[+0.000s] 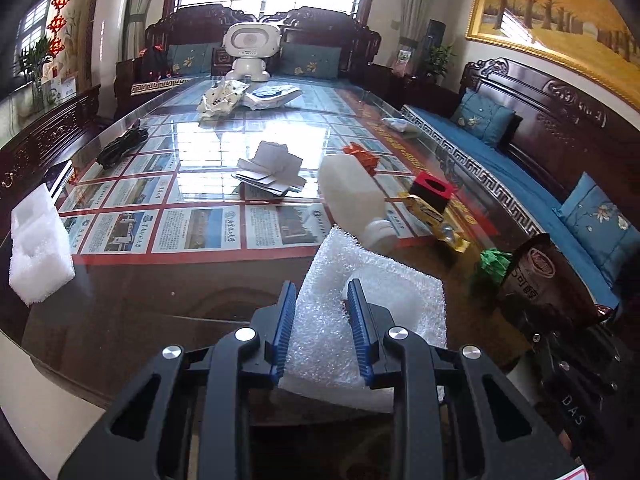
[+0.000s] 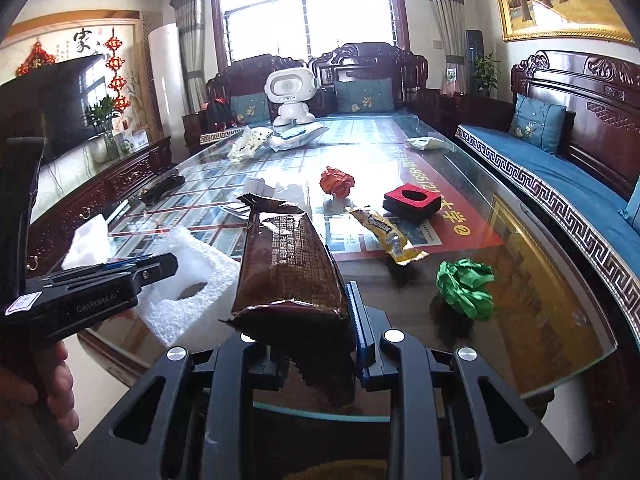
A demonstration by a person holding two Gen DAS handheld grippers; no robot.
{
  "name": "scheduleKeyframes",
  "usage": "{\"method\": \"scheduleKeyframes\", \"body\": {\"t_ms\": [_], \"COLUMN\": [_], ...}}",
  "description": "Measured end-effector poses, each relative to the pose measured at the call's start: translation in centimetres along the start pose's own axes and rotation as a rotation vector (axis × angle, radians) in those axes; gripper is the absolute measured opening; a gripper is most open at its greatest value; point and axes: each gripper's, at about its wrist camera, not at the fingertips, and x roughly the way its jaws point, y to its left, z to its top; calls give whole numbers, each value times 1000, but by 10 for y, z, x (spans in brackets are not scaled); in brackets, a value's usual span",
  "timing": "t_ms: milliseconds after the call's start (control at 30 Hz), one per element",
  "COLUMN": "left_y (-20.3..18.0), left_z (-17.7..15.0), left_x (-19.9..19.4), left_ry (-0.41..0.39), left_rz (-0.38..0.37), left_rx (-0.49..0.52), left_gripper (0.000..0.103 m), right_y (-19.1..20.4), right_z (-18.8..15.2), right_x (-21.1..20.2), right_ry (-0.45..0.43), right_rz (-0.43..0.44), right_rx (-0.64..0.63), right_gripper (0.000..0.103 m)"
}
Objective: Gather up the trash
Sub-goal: 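Carry the wrapper and foam to the yellow bin and release both, then return both tools to the table toward the green and yellow wrappers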
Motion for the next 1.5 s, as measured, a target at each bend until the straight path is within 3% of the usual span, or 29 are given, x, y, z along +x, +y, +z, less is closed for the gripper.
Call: {"method": "scheduleKeyframes", "body": {"t_ms": [167,433,700,767,800,833,1333,1400,1500], "left_y": [-25,-58,-71,-73,-75,-76,-102,-107,-112], "left_z": [-30,-107,-169,-179,-182,-185,-212,-213,-213], "left_x": [-26,-49,-49,-48,-48,-47,-20,-16,-15], "left_ry": [-1,84,181,197,201,207,303,318,313], "left_rz": [-42,-101,-126,-134,-134,-136,-163,-167,-173], "left_rx": [58,140,201,215,221,228,297,302,312], "left_gripper": [28,28,28,28,28,28,29,52,58], "right_y": [-3,-8,-16,-17,-15,-13,-30,-35,-39], "right_z": [-30,-96,-160,-170,-175,-178,-170,-170,-169], "right_x": [-37,-85,-95,-95,-94,-95,-101,-100,-98], "right_ry": [15,80,165,182,193,194,155,158,160], "right_rz": [-2,-61,-142,-147,-157,-169,-189,-189,-189], "right_rx": [10,22,59,69,66,59,101,110,115], "right_gripper": [24,24,25,31,48,59,59,59,59]}}
